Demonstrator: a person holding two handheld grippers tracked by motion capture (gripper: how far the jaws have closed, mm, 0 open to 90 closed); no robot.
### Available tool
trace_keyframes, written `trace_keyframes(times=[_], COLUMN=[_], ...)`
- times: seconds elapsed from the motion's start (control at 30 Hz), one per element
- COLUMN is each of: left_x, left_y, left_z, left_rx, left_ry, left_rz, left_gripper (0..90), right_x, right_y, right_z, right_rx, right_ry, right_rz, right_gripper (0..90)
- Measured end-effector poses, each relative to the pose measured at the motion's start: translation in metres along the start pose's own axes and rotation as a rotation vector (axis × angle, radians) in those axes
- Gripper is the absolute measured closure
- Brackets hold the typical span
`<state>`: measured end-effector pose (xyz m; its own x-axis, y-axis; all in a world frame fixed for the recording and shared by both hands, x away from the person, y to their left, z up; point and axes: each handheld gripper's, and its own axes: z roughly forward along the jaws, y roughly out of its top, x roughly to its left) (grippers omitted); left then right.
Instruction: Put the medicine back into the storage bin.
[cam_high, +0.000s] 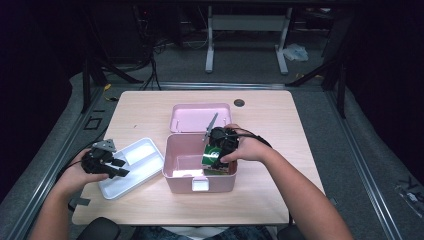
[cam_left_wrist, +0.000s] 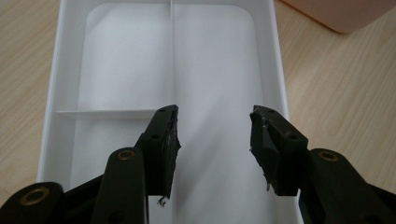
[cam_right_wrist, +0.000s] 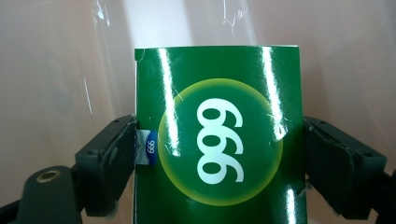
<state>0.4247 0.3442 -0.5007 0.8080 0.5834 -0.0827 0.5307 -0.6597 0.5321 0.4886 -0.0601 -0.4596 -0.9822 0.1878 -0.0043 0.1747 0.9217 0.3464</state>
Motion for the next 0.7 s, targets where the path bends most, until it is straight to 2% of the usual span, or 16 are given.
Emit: trace_keyframes(times=[0.17,0.3,0.4,0.53,0.7], left_x=[0.0,0.0,0.0,-0.001,-0.002], left_y=[0.0,0.0,0.001,0.001,0.002], left_z=[0.001,0.001,0.001,0.001,0.001], left_rx=[0.001,0.005,0.006,0.005,0.005], left_ry=[-0.001,0.0,-0.001,-0.001,0.005], left_rz=[0.0,0.002,0.004,0.003,0.0], left_gripper=[51.6,51.6,51.6,51.6,51.7], right_x=[0.0,0.002,0.003,0.002,0.003], right_y=[0.0,0.002,0.002,0.002,0.004], right_z=[0.001,-0.006,-0.008,-0.012,-0.023], right_rx=[0.014,-0.024,-0.024,-0.03,-0.042], right_ry=[-0.004,0.003,0.004,0.012,-0.002], right_rz=[-0.002,0.0,0.004,0.003,0.003], right_gripper=[15.1,14.9,15.2,18.4,22.7])
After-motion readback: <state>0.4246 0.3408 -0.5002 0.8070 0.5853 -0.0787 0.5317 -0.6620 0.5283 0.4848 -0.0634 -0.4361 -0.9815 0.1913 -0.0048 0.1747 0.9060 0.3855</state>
